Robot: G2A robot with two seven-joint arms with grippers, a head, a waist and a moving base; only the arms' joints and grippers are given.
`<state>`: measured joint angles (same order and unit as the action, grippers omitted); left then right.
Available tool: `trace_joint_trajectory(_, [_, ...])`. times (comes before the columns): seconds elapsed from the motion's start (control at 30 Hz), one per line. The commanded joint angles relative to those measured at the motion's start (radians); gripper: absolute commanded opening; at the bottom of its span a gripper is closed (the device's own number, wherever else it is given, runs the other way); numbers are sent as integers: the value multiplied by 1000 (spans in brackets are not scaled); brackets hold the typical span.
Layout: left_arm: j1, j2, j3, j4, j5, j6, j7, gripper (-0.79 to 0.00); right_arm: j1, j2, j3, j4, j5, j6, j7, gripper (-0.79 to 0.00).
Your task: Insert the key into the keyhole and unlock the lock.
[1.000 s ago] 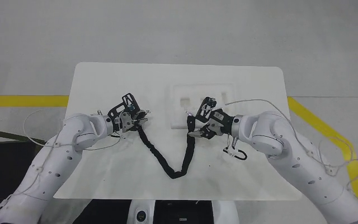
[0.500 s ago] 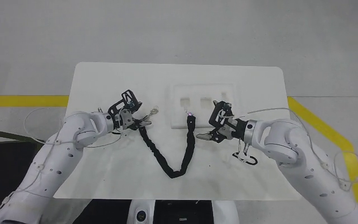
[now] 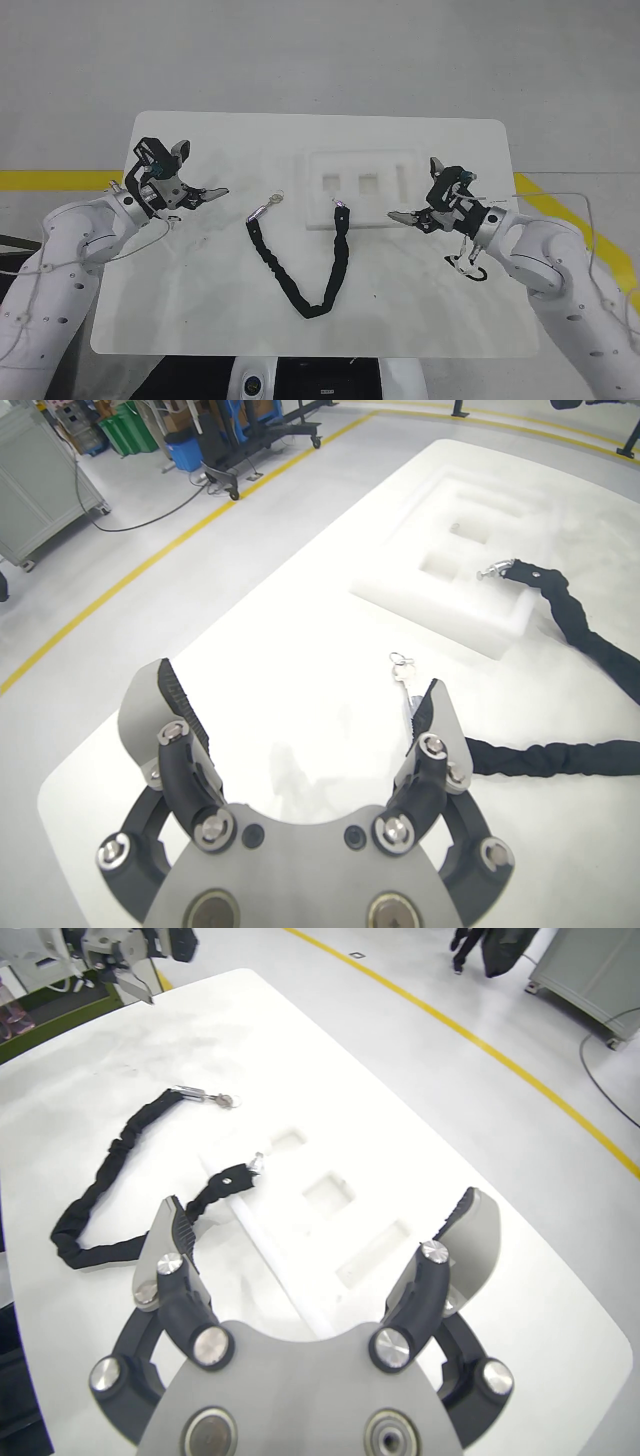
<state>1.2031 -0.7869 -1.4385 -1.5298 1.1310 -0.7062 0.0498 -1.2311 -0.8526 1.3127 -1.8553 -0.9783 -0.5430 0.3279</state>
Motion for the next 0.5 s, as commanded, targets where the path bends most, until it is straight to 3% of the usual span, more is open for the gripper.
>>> trace_joint_trajectory(0.0, [0,3,-26,15,7,-12,28,0,-27,3,39,-3,-16,20,-14,0])
trace_joint_trajectory(0.2, [-15,3,-56,46,18,-25,73,0,-107,9,140,-28,-81,105,-73,0])
trace_joint_trajectory(0.47, [-23,1,-56,54,17,-27,79,-1,-156,9,199,-74,-108,189,-35,0])
